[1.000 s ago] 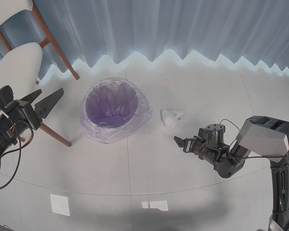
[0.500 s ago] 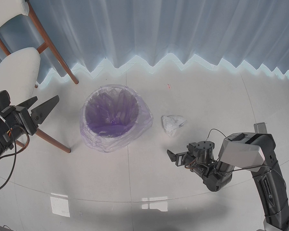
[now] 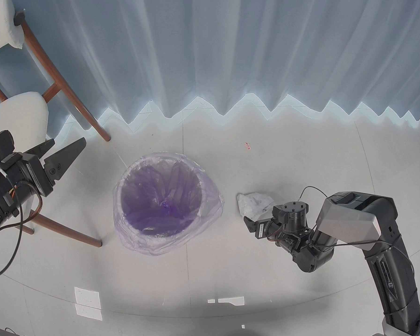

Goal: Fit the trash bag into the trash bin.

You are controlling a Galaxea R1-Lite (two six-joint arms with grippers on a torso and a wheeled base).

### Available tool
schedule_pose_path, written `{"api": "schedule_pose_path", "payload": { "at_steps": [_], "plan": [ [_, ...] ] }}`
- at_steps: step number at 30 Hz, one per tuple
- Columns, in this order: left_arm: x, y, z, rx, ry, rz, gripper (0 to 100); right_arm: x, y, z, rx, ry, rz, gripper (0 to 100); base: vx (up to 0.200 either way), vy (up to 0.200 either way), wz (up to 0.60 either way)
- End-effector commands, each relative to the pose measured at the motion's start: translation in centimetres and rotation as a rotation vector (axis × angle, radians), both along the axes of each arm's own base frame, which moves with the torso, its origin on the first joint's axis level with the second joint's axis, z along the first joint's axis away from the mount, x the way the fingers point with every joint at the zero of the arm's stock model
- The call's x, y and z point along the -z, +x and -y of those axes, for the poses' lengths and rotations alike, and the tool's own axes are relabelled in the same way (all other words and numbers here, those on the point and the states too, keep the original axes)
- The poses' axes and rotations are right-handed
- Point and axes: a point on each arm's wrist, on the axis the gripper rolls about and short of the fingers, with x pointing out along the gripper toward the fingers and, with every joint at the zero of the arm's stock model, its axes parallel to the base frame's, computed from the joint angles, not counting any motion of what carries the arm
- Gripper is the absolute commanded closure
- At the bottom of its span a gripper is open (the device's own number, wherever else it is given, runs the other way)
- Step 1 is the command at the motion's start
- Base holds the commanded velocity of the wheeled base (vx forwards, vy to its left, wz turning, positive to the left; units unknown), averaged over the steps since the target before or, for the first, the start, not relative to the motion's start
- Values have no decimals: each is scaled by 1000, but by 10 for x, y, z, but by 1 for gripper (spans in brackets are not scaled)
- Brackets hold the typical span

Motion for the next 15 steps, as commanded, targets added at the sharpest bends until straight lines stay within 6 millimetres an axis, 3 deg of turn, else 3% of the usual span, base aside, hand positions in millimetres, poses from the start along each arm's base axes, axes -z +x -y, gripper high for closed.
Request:
{"api": "schedule_pose_path", "payload": {
  "at_steps": [1,3,6,15],
  "plan": [
    [-2,2,-1,8,-1,4,0,3,7,-6,-8,-8,-30,0,200,-200,0],
    [-2,2,0,8,-1,7,0,3,8,-8,-13,-20,-66,0,200,-200,0],
    [-7,3,0,-5,-6,23,0,1,12,-13,-22,-33,-101,0,200,0,0],
    [-12,5,-1,-30,-13,40,0,-3,24,-17,-41,-79,-143,0,0,0,0]
  ]
}}
